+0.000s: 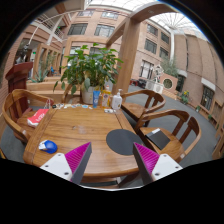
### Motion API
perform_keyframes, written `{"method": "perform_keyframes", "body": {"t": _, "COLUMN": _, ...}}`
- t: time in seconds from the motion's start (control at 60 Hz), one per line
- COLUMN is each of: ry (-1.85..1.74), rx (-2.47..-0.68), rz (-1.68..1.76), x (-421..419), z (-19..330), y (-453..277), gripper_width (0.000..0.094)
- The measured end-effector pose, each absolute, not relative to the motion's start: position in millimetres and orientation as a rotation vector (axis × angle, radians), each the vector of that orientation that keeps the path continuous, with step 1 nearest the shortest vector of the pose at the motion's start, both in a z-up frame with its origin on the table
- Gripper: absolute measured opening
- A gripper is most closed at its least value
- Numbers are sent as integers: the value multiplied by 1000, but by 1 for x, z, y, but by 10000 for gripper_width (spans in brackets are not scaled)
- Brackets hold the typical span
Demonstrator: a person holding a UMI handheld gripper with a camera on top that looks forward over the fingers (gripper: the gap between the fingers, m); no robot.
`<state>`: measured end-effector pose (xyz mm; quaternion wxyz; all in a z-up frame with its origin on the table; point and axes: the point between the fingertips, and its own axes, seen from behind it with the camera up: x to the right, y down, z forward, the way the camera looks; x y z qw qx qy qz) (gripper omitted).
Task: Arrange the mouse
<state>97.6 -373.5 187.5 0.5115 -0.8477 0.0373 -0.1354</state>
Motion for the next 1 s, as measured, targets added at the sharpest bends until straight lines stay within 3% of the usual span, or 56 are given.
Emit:
{"method": "perform_keyframes", "body": {"t": 0.133, "ry": 86, "rx": -2077, "rz": -318, "x": 96, "z": 165, "y": -380, "gripper_width": 850}}
{"method": "perform_keyframes", "body": {"t": 0.483, "ry": -85, "rx": -2260, "rz": -61, "x": -2, "z": 35, "y": -393, "gripper_width": 856}}
{"method": "perform_keyframes", "body": {"t": 1.0, "ry": -332, "rx": -2199, "rz": 63, "x": -143, "z": -10, "y": -277, "gripper_width": 853}}
